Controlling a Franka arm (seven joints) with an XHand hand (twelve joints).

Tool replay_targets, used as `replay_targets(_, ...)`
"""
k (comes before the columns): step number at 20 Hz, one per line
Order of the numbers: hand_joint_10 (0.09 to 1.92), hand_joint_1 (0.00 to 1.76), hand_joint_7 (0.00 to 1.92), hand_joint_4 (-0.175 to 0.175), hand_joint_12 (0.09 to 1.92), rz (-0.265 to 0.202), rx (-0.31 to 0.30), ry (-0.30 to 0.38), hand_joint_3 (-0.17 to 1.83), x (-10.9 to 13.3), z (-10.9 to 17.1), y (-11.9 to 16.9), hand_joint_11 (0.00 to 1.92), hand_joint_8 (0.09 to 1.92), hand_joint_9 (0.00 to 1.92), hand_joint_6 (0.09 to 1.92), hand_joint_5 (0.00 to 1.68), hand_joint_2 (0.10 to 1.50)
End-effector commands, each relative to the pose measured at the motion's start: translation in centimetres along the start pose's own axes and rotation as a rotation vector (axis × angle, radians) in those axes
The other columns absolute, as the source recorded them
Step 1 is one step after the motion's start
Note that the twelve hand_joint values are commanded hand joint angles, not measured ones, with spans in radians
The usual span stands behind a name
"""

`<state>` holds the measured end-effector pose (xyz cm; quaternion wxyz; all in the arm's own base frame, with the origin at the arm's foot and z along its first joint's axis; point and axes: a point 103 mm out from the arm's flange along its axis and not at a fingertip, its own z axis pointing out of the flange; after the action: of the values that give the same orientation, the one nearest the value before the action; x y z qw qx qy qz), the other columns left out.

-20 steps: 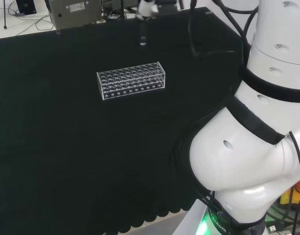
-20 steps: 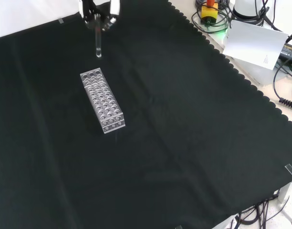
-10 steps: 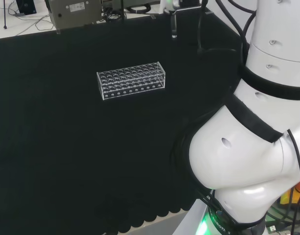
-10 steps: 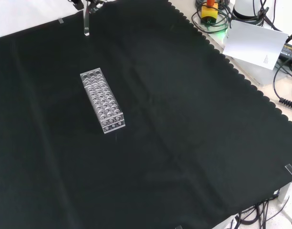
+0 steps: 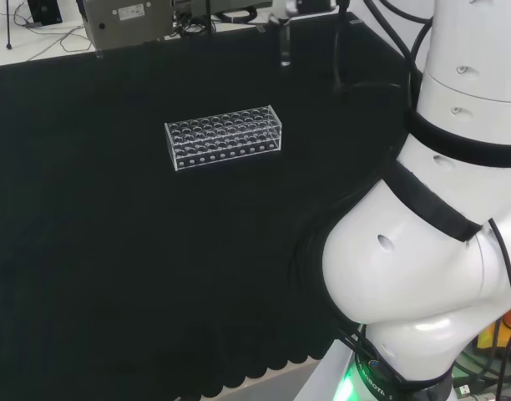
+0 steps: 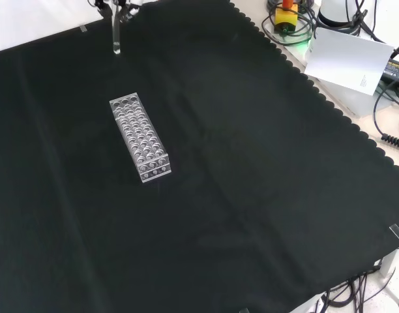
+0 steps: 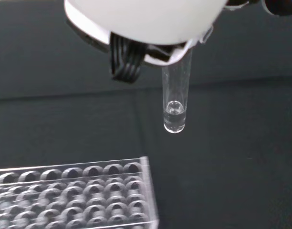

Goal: Shake the test tube.

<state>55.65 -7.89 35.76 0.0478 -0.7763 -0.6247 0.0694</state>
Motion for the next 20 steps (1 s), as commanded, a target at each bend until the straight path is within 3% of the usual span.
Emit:
replay_targets(1,0.14,1.23,1.78,-0.175,0.66,-0.157,0.014,0.06,0.78,6.6,0.8,-0.8,1.54,0.44,1.81,0.56,1.36,0.56)
replay_targets(7,0.14,1.23,1.78,-0.175,0.67,-0.291,0.024,0.114,0.78,12.5,0.7,-1.5,1.54,0.44,1.82,0.56,1.36,0.56)
replay_targets(12,0.14,1.23,1.78,-0.175,0.67,-0.364,0.021,0.135,0.78,15.1,0.3,-2.0,1.54,0.44,1.82,0.55,1.37,0.56)
replay_targets(15,0.14,1.23,1.78,-0.175,0.67,-0.364,0.024,0.135,0.78,15.2,0.3,-2.0,1.54,0.44,1.82,0.55,1.37,0.56)
replay_targets(20,0.14,1.23,1.78,-0.175,0.67,-0.305,0.042,0.112,0.78,13.0,1.1,-1.2,1.55,0.44,1.82,0.55,1.37,0.56)
